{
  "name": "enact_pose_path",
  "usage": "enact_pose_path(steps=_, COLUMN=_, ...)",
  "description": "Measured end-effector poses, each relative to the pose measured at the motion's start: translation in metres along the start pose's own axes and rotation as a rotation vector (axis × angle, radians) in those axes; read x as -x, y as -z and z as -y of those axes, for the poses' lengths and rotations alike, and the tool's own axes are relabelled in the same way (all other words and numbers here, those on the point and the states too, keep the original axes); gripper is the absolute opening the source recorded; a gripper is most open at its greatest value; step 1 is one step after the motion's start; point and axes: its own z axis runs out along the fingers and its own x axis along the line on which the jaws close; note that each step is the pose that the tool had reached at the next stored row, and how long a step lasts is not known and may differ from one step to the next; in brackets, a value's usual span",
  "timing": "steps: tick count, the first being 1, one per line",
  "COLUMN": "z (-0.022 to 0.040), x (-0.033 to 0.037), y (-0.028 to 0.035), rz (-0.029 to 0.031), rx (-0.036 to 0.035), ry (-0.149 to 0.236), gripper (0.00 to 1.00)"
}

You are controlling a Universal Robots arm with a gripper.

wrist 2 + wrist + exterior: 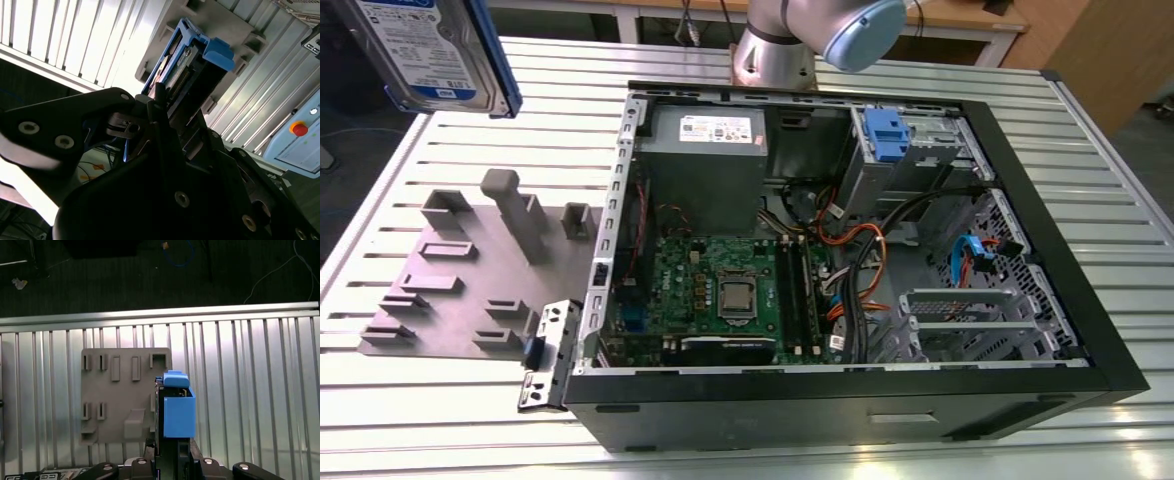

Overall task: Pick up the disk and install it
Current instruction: 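Pick up the disk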

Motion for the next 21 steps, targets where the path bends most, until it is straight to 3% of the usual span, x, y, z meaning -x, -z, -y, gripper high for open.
enact_pose_path(steps=21, z=0.0108, x=0.0008, y=0.0004, rz=0.0000, rx=0.0000, ry=0.000, gripper=0.35)
